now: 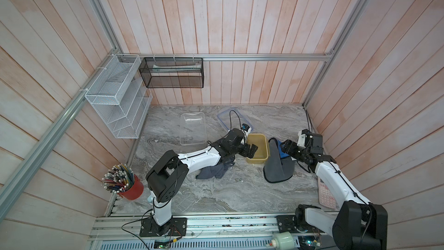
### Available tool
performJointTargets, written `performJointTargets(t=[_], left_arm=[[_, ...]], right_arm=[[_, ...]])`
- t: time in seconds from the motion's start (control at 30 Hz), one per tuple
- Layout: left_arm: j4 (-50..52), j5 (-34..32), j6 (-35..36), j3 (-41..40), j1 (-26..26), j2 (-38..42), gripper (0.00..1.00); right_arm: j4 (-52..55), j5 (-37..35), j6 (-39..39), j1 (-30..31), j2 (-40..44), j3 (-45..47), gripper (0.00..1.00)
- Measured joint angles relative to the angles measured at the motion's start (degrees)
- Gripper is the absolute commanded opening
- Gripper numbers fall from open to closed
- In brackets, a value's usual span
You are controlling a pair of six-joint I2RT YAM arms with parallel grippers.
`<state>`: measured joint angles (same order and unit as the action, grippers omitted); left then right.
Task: Wipe the insides of the lunch boxes
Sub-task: Place the cleaning item at the center of the board, then open the lid of the lunch box.
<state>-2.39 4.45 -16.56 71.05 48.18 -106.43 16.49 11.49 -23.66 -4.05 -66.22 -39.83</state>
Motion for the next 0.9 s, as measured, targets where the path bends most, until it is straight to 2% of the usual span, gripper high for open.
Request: performJointTargets(t=[0.1,0.17,0.37,0.53,0.9], left_arm=[[-0.02,-0.11,0.0,-0.04,0.0,0.22,1.0],[-0.11,-0.24,0.0,-0.13,0.0,0.28,1.0],[-0.66,0.24,-0.24,-0.61,0.0,0.28,1.0],[-1.33,1.9,-1.77,-0.74,-0.39,0.26,1.0],[-4.44,6.03,-4.28,-2.03,-2.29,-0.66,1.0]], right_arm=[[2.67,-3.06,0.74,0.0,-0.83,-0.2,0.78],[3.17,-2.45,0.96,0.11,-1.2,-0.17,0.78],[-6.64,5.9,-1.97,3.1,0.2,2.14,0.78],[-15.13,13.46,-5.2,3.5,-4.11,3.39,0.78],[-25.07,21.42,-9.64,6.03,-12.31,4.46,0.76]])
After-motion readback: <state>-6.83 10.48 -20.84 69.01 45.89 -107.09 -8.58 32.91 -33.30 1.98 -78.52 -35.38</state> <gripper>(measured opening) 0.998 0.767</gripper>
